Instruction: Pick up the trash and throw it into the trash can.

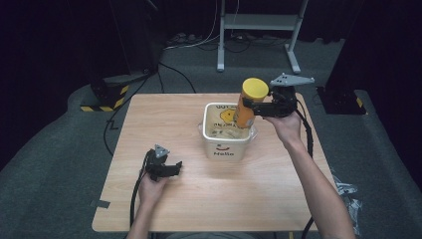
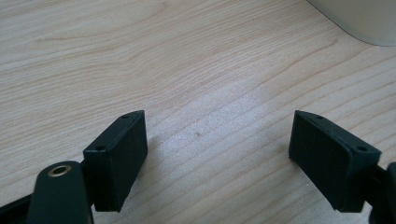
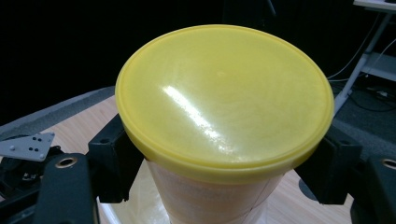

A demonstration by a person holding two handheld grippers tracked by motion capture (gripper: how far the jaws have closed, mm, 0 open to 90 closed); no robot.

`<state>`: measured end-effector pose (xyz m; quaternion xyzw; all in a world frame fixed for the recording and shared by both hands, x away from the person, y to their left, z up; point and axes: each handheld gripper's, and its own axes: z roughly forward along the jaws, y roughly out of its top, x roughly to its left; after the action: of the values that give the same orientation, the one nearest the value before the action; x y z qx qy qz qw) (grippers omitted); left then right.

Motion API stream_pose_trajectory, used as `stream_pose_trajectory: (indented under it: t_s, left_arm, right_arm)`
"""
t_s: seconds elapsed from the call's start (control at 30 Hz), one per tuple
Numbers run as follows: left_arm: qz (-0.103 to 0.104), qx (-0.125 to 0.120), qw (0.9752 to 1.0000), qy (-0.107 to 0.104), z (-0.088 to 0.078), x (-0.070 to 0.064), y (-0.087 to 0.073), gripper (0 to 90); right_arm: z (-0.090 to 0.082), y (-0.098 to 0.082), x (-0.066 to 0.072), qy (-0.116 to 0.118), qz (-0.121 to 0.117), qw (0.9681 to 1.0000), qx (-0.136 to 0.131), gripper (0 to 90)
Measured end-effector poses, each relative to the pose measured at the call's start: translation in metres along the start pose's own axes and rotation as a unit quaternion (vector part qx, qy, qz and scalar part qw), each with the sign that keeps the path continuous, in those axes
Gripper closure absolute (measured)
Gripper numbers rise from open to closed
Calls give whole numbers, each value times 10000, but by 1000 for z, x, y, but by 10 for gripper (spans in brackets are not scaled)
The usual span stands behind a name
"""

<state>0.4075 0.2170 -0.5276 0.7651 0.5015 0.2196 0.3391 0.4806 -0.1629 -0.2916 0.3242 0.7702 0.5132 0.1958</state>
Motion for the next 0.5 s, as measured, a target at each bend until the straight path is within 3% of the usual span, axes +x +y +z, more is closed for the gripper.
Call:
stream_pose_trajectory:
  t_s: [0.5]
  left_arm:
    - [-2,-10,10000,1,0,0,0,198]
  right_arm:
    - [21,-6,5,94,-25,9998,149,242]
